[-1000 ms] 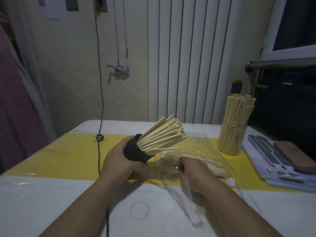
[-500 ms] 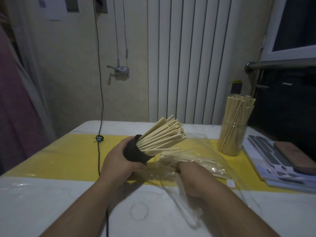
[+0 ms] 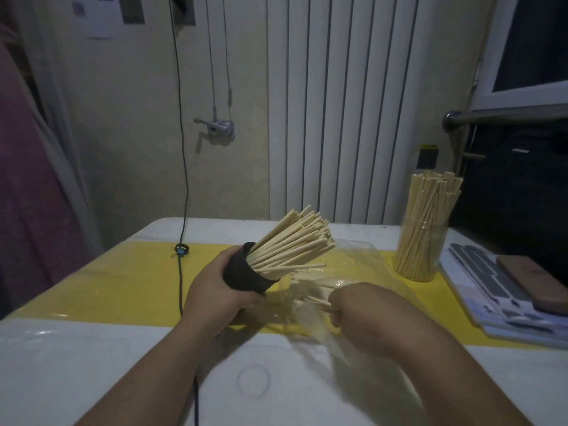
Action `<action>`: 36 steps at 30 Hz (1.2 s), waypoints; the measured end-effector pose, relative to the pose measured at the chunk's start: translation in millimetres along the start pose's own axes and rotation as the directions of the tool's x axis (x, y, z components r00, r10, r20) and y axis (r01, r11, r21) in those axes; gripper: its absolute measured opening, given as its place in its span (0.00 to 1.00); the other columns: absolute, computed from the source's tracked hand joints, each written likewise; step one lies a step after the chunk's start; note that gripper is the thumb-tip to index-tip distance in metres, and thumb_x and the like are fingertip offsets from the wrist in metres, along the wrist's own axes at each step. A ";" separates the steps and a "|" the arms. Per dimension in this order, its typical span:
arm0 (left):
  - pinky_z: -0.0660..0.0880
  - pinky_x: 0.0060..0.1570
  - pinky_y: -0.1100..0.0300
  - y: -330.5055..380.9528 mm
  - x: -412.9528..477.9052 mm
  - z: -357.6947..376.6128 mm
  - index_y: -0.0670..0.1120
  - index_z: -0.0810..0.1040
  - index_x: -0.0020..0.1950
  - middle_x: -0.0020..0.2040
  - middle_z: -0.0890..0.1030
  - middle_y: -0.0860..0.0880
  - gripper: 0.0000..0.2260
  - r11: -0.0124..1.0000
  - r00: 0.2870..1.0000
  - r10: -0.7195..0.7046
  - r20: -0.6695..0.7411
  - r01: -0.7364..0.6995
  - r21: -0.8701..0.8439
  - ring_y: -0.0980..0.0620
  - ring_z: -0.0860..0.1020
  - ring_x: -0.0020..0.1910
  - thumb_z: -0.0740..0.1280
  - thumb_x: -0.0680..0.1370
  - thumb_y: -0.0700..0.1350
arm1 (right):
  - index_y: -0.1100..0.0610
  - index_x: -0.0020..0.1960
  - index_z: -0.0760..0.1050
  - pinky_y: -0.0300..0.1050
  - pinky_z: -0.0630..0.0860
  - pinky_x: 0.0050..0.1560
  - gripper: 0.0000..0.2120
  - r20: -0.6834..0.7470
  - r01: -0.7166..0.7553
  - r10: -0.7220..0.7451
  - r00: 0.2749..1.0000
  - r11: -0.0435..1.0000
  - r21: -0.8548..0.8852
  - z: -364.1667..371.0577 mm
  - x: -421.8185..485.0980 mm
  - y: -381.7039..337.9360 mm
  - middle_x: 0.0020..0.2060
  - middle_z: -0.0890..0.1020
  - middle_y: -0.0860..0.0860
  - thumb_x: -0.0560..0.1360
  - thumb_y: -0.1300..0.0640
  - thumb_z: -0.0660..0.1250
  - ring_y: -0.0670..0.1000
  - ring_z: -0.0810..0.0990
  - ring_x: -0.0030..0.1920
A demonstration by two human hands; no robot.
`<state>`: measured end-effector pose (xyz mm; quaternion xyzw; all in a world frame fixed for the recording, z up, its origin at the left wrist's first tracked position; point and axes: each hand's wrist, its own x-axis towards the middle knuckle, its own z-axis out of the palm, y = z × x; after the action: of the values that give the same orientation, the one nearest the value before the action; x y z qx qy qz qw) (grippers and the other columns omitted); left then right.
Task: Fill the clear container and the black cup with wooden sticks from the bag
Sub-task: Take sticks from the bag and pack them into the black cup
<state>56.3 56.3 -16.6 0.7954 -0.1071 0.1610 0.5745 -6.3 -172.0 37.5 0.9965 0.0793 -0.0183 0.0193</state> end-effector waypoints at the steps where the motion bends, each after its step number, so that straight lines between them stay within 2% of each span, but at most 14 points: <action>1: 0.77 0.46 0.59 0.1 0.0 -0.2 0.67 0.76 0.55 0.49 0.81 0.67 0.33 1.000 1.000 0.002 0.002 -0.002 0.001 0.62 0.79 0.52 0.82 0.57 0.42 | 0.52 0.53 0.78 0.43 0.72 0.40 0.11 -0.011 -0.016 0.016 1.000 1.000 0.015 -4.7 -4.0 -1.1 0.51 0.81 0.52 0.74 0.62 0.61 0.54 0.79 0.50; 6: 0.78 0.47 0.57 -1.6 -0.1 -1.0 0.68 0.75 0.55 0.49 0.81 0.67 0.33 1.000 1.000 -0.007 -0.005 0.007 0.006 0.60 0.78 0.52 0.82 0.58 0.41 | 0.50 0.43 0.67 0.46 0.68 0.37 0.05 -0.247 -0.024 0.048 0.968 0.995 0.100 -22.4 -19.4 0.5 0.40 0.75 0.48 0.77 0.58 0.59 0.55 0.76 0.45; 9: 0.76 0.45 0.60 -1.0 0.0 -0.9 0.68 0.75 0.54 0.49 0.80 0.68 0.34 1.000 1.000 -0.001 -0.008 0.001 0.005 0.62 0.78 0.52 0.82 0.60 0.39 | 0.49 0.36 0.62 0.47 0.68 0.38 0.15 -0.366 -0.026 0.054 0.929 0.996 0.081 -28.3 -23.3 2.3 0.37 0.73 0.48 0.79 0.47 0.59 0.54 0.76 0.45; 11: 0.75 0.44 0.62 -0.7 0.0 -0.8 0.68 0.75 0.54 0.49 0.79 0.70 0.34 1.000 1.000 0.002 -0.008 -0.002 0.011 0.63 0.78 0.51 0.82 0.60 0.38 | 0.49 0.34 0.61 0.46 0.69 0.36 0.17 -0.506 -0.008 0.035 0.862 0.998 0.055 -30.9 -24.1 2.8 0.35 0.73 0.47 0.77 0.42 0.59 0.53 0.76 0.42; 13: 0.76 0.45 0.60 -1.3 0.5 -1.2 0.67 0.75 0.55 0.48 0.79 0.70 0.34 1.000 1.000 -0.006 -0.006 0.006 0.008 0.63 0.78 0.51 0.82 0.60 0.38 | 0.50 0.31 0.59 0.44 0.63 0.29 0.17 -0.703 0.081 -0.028 0.711 0.996 0.042 -28.8 -22.4 3.9 0.27 0.69 0.46 0.73 0.44 0.60 0.51 0.70 0.31; 14: 0.77 0.45 0.59 -1.4 0.7 -1.4 0.66 0.75 0.56 0.48 0.79 0.70 0.34 1.000 1.000 -0.010 -0.004 0.010 0.006 0.63 0.78 0.51 0.82 0.60 0.38 | 0.50 0.30 0.60 0.43 0.59 0.26 0.16 -0.805 0.144 -0.050 0.591 0.989 0.043 -26.8 -21.4 5.1 0.25 0.67 0.46 0.72 0.46 0.61 0.51 0.66 0.27; 16: 0.77 0.45 0.58 -1.0 0.6 -2.0 0.66 0.75 0.56 0.48 0.79 0.70 0.34 1.000 1.000 -0.013 0.003 0.013 0.005 0.62 0.78 0.51 0.82 0.59 0.40 | 0.52 0.29 0.65 0.44 0.59 0.26 0.19 -0.940 0.273 -0.087 0.330 0.962 0.007 -22.0 -16.8 7.9 0.23 0.67 0.49 0.77 0.50 0.60 0.51 0.62 0.26; 18: 0.77 0.45 0.58 0.0 0.0 -2.4 0.67 0.75 0.56 0.48 0.79 0.70 0.34 1.000 1.000 -0.012 0.010 0.012 -0.002 0.62 0.78 0.51 0.81 0.57 0.42 | 0.58 0.30 0.68 0.48 0.63 0.29 0.23 -0.984 0.345 -0.096 0.148 0.938 -0.039 -17.4 -11.6 9.5 0.26 0.70 0.54 0.83 0.52 0.57 0.53 0.65 0.28; 20: 0.78 0.46 0.58 0.9 -1.0 -2.4 0.67 0.75 0.56 0.49 0.80 0.69 0.34 1.000 1.000 -0.008 0.009 0.008 -0.010 0.62 0.78 0.52 0.81 0.57 0.41 | 0.61 0.31 0.71 0.52 0.66 0.34 0.25 -0.998 0.353 -0.063 0.022 0.934 -0.052 -14.9 -10.2 10.6 0.31 0.74 0.58 0.84 0.52 0.56 0.55 0.70 0.33; 23: 0.77 0.46 0.59 2.3 -1.6 -1.7 0.66 0.75 0.55 0.49 0.80 0.68 0.34 1.000 1.000 0.000 0.007 0.000 -0.012 0.61 0.78 0.52 0.82 0.59 0.38 | 0.65 0.34 0.76 0.51 0.68 0.35 0.26 -0.998 0.362 0.011 -0.069 0.932 -0.015 -14.2 -13.5 8.1 0.37 0.74 0.59 0.85 0.52 0.55 0.57 0.72 0.36; 26: 0.76 0.44 0.61 3.0 -2.0 -1.4 0.66 0.75 0.54 0.48 0.79 0.70 0.33 1.000 1.000 0.001 0.017 -0.001 -0.012 0.62 0.78 0.51 0.82 0.60 0.37 | 0.67 0.38 0.80 0.38 0.66 0.37 0.26 -0.996 0.416 0.053 -0.072 0.909 0.018 -14.2 -14.7 5.3 0.38 0.72 0.57 0.84 0.51 0.56 0.51 0.70 0.37; 30: 0.78 0.45 0.59 4.8 -2.9 -0.9 0.67 0.75 0.55 0.49 0.80 0.69 0.34 1.000 1.000 -0.002 0.011 0.002 -0.008 0.64 0.79 0.50 0.80 0.55 0.44 | 0.67 0.46 0.83 0.27 0.67 0.47 0.15 -0.992 0.504 0.124 -0.008 0.857 0.103 -13.7 -13.5 -1.9 0.39 0.77 0.58 0.81 0.57 0.63 0.45 0.72 0.42; 32: 0.77 0.44 0.60 5.5 -3.3 -0.6 0.67 0.75 0.55 0.49 0.80 0.69 0.33 1.000 1.000 0.003 0.013 -0.003 -0.006 0.66 0.79 0.48 0.79 0.54 0.45 | 0.64 0.45 0.83 0.27 0.67 0.47 0.13 -0.978 0.580 0.193 0.077 0.790 0.201 -13.5 -11.6 -6.2 0.38 0.80 0.55 0.80 0.58 0.64 0.43 0.74 0.42; 36: 0.74 0.41 0.67 7.1 -4.5 0.5 0.66 0.76 0.55 0.50 0.81 0.68 0.34 0.998 0.998 0.042 0.038 -0.044 0.041 0.65 0.79 0.49 0.82 0.57 0.39 | 0.52 0.37 0.81 0.30 0.71 0.43 0.14 -0.873 0.658 0.327 0.362 0.573 0.488 -11.9 -7.8 -16.5 0.31 0.81 0.45 0.79 0.50 0.64 0.43 0.80 0.39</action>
<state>49.7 53.5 -12.2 0.8075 -0.1313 0.1609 0.5520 -16.2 -156.5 49.1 0.7011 0.1765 0.4996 -0.4772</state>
